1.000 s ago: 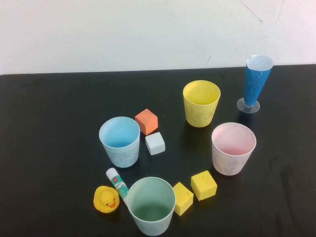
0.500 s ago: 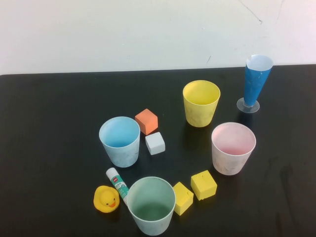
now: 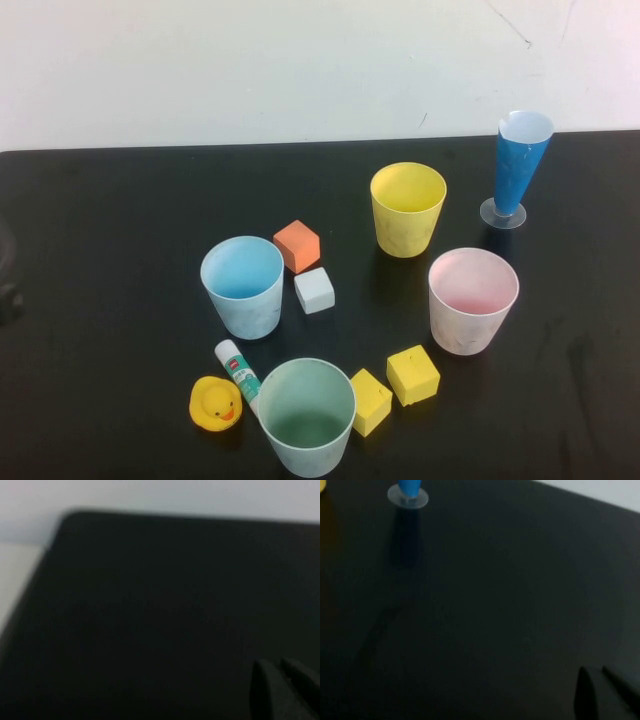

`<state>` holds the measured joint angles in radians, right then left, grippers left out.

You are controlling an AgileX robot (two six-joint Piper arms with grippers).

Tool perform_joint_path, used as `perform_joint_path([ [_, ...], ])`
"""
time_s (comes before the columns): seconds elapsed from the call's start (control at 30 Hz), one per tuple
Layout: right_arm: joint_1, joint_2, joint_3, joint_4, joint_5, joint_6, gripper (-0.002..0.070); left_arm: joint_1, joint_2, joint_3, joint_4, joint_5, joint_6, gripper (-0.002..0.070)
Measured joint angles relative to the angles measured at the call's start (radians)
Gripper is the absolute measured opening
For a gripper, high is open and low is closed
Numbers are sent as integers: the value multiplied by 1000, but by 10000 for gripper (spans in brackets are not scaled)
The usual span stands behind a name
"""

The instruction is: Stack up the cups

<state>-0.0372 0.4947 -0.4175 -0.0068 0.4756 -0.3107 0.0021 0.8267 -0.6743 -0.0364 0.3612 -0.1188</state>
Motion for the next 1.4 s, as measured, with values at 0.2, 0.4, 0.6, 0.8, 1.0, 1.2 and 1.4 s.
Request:
perform_joint_path([
  [0.2, 0, 88, 0, 117, -10, -103, -3, 0, 223, -197, -427, 240, 447, -2],
  [0.4, 0, 110, 0, 193, -17, -177, -3, -58, 456, -383, -676, 305, 744, -2],
  [0.6, 0, 110, 0, 216, -18, -210, -3, -247, 641, -557, -427, 293, 647, 0],
  [0.8, 0, 110, 12, 241, -20, -231, -3, -308, 779, -656, -124, 297, 371, 163],
  [1.0, 0, 110, 15, 248, -20, -234, -3, -308, 868, -672, -61, 294, 330, 435],
  [1.2, 0, 110, 15, 248, -20, -234, -3, -308, 915, -672, -61, 308, 318, 480],
  [1.4, 0, 110, 15, 249, -20, -234, -3, -308, 915, -672, -74, 349, 314, 364],
])
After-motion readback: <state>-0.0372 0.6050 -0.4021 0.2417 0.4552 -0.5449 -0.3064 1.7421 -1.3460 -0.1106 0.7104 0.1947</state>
